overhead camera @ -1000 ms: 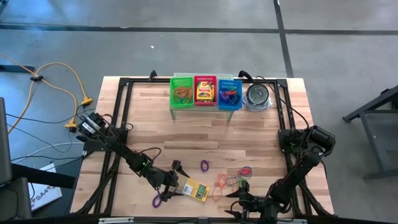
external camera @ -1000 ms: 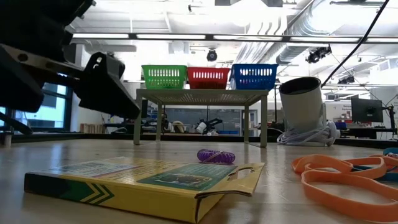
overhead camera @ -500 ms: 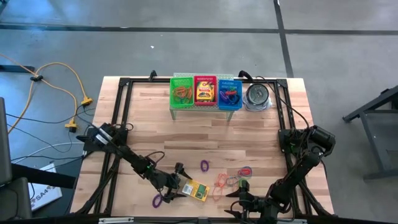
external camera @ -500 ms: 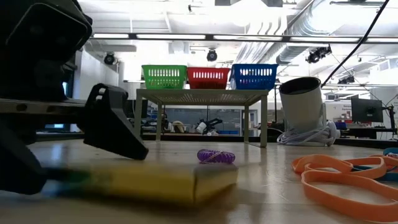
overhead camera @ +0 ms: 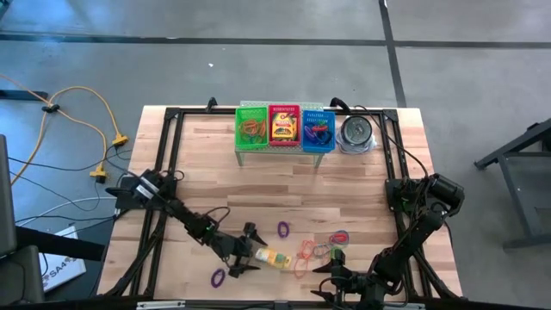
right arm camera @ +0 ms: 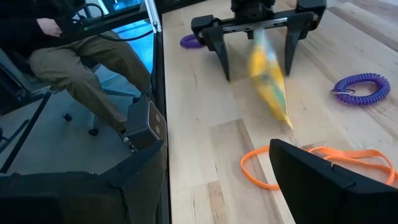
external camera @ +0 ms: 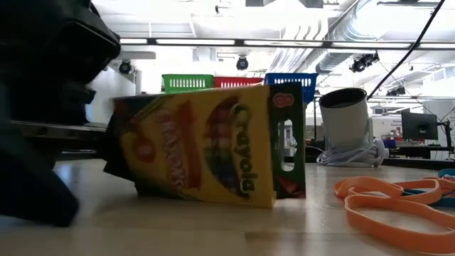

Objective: Pick & Place Office Desk Supplies
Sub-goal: Put the yellow crayon box into the red bin on the shelf

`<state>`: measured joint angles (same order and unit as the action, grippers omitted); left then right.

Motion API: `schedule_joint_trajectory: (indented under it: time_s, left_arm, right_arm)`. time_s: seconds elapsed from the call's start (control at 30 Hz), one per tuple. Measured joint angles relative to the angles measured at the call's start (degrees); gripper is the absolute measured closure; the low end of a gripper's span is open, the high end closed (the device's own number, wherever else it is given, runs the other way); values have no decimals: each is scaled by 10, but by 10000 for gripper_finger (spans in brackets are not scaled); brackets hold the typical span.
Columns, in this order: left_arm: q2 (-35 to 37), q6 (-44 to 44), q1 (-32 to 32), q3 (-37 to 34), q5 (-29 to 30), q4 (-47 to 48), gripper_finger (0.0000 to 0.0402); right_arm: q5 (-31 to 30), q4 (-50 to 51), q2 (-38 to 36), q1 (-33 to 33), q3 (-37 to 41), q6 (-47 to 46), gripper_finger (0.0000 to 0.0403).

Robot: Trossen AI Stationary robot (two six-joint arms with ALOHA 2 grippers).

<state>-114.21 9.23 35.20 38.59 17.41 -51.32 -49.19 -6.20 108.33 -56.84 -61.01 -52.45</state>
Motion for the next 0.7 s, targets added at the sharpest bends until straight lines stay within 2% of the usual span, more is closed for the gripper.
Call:
schedule_joint_trajectory:
  time_s: [0.27,0.4,0.7]
  left_arm:
    - [-1,42,-36,0,-2,-5,16]
    - [-1,43,-45,0,-21,-9,32]
    - [-1,38,-44,0,-21,-9,67]
  right_arm:
    - [-2,0,0,0,0,0,129]
    - [-2,0,0,0,0,0,129]
    - [-2,0,0,0,0,0,129]
